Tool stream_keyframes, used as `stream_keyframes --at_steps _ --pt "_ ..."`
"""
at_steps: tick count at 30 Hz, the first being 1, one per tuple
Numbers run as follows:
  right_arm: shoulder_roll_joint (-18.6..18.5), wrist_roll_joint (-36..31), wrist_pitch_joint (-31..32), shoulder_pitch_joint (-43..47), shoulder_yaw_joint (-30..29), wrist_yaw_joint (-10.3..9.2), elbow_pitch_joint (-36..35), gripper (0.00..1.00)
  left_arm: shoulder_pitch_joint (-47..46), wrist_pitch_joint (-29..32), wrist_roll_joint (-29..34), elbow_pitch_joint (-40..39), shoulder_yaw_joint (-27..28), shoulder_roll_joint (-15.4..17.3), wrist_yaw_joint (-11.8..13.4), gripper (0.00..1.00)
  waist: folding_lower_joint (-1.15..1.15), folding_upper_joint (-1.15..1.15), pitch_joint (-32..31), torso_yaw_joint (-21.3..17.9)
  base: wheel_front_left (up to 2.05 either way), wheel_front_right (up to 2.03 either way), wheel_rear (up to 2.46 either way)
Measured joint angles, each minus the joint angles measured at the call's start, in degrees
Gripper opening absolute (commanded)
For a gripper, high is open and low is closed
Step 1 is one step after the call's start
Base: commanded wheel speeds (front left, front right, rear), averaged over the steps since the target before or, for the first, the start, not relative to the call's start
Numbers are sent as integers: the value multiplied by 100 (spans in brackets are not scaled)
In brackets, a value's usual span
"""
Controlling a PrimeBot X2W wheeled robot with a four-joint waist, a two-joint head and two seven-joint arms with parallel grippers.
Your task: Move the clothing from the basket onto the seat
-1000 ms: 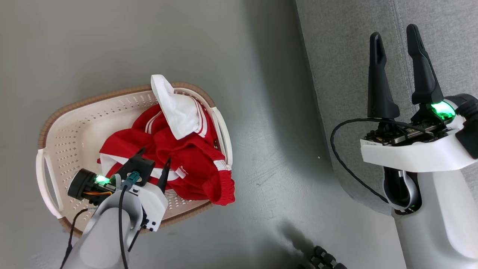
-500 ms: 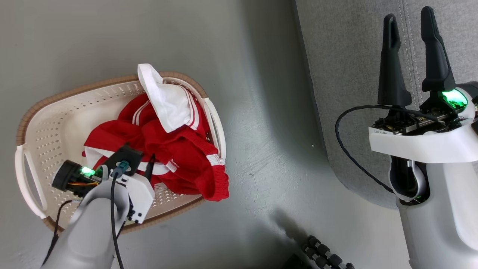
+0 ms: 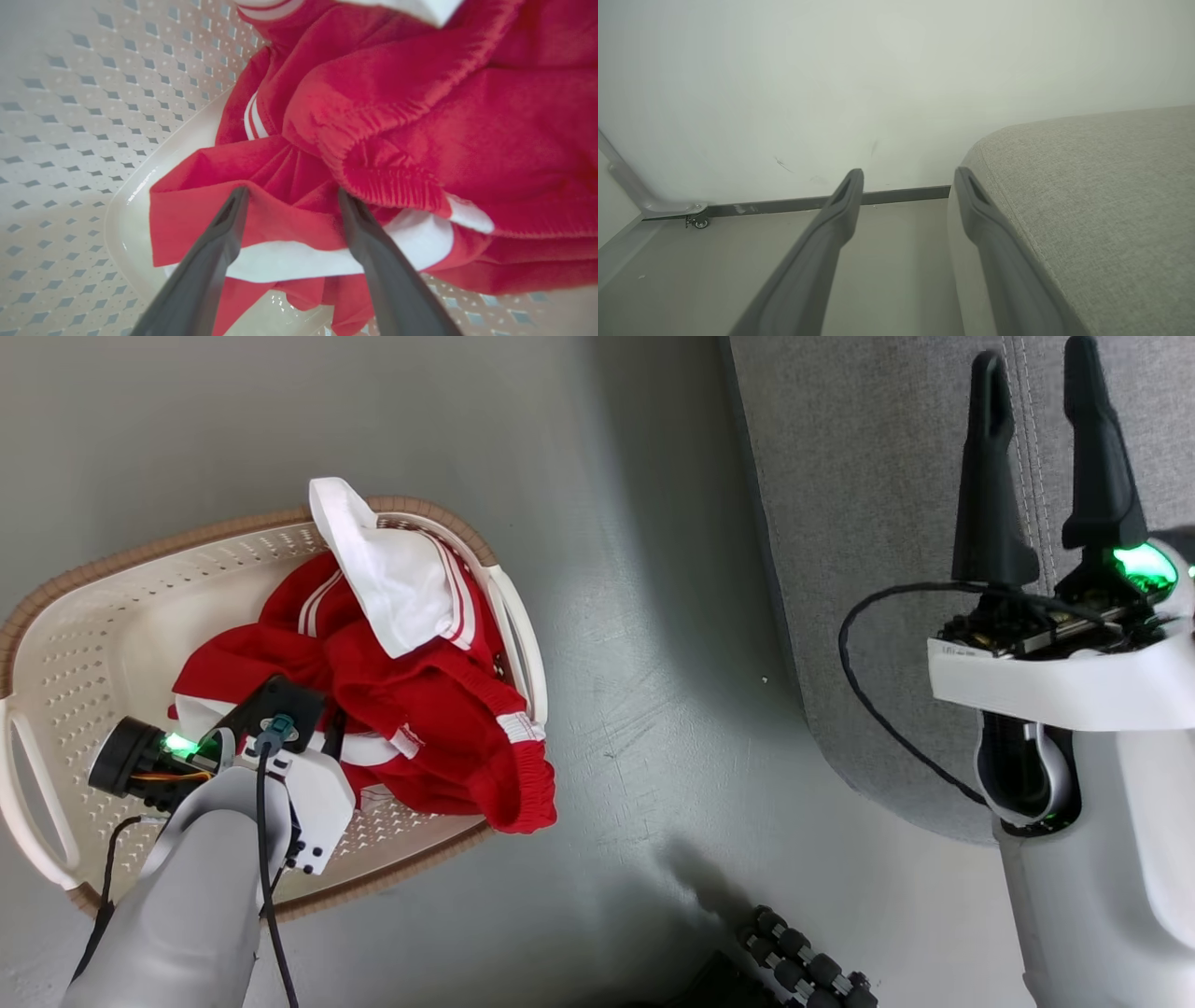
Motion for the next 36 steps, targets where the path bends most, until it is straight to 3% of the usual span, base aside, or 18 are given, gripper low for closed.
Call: stream_keyframes --at_steps 10,12,14,16,17,36 --pt "1 48 0 -68 36 0 -25 100 -150 100 118 168 -98 -38 3 100 0 0 140 -85 0 0 0" --pt "1 48 0 -81 36 0 -27 100 -179 99 116 192 -98 -48 3 52 0 0 165 -94 0 0 0" --pt "1 48 -1 -129 33 0 -33 100 -225 98 116 208 -98 -53 3 38 0 0 186 -100 0 0 0" --pt "2 48 -1 -138 21 0 -47 100 -252 91 116 212 -98 -65 3 5 0 0 203 -99 0 0 0" --pt "1 48 -3 -137 12 0 -47 100 -254 76 113 218 -96 -75 3 0 0 0 207 -96 0 0 0" --pt "1 56 -3 -155 -66 0 7 100 -274 -423 -142 126 103 -233 52 0 0 0 61 55 0 0 0"
